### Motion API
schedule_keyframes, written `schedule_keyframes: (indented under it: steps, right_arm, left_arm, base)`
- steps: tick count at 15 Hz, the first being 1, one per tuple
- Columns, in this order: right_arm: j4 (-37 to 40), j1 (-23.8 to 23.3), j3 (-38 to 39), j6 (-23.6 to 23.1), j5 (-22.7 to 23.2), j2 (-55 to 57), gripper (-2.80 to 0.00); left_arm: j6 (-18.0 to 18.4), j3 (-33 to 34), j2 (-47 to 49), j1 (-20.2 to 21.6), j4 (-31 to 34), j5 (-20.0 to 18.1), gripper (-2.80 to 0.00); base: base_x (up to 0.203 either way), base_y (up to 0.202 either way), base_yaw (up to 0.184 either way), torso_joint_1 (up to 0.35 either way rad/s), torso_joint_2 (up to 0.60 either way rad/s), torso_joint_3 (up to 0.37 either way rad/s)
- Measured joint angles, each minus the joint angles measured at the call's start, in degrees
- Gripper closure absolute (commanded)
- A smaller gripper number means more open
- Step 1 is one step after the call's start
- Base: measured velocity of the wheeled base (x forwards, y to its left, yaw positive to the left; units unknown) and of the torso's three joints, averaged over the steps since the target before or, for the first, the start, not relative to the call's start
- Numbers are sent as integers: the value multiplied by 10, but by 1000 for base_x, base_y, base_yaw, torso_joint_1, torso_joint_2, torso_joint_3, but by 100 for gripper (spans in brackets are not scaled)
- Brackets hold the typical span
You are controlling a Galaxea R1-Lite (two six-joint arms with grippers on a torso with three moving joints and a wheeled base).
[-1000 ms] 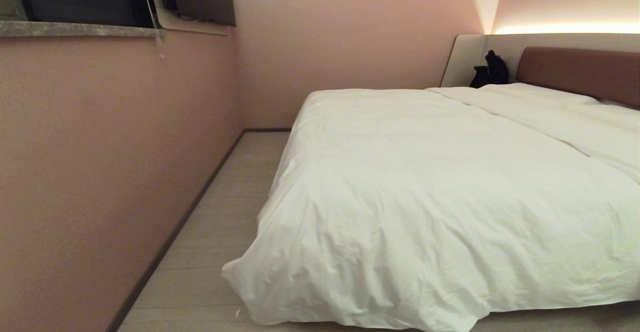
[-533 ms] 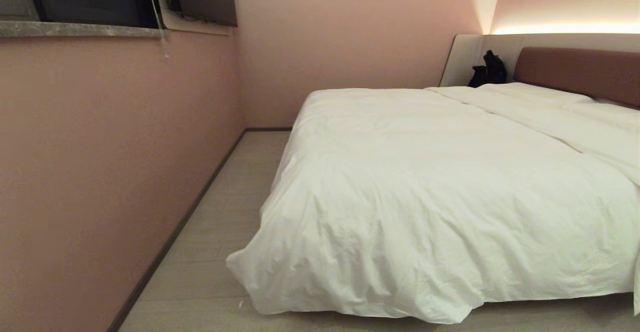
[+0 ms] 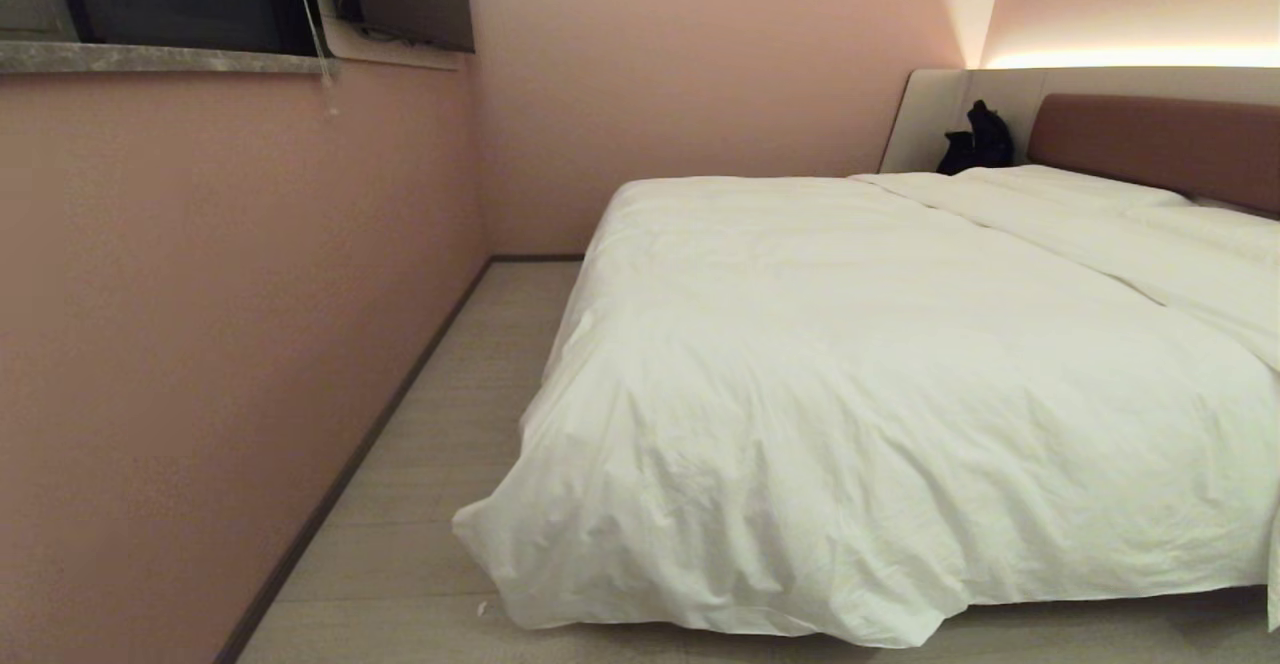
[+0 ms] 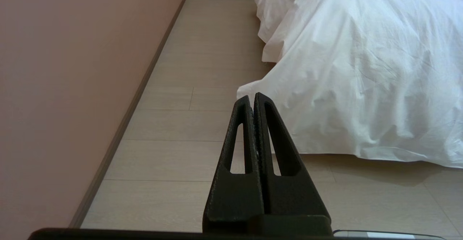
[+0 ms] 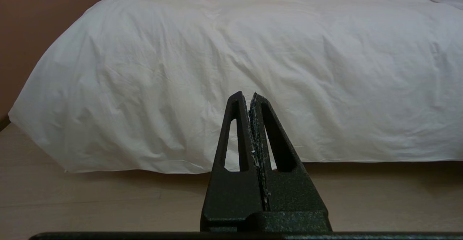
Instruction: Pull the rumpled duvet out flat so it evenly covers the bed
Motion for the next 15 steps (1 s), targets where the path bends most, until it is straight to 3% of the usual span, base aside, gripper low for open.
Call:
schedule_keyframes:
  steps: [15]
  right_arm:
    - [0,0,0,0,0,0,0]
  left_arm:
    - [0,0,0,0,0,0,0]
  base:
    - [0,0,0,0,0,0]
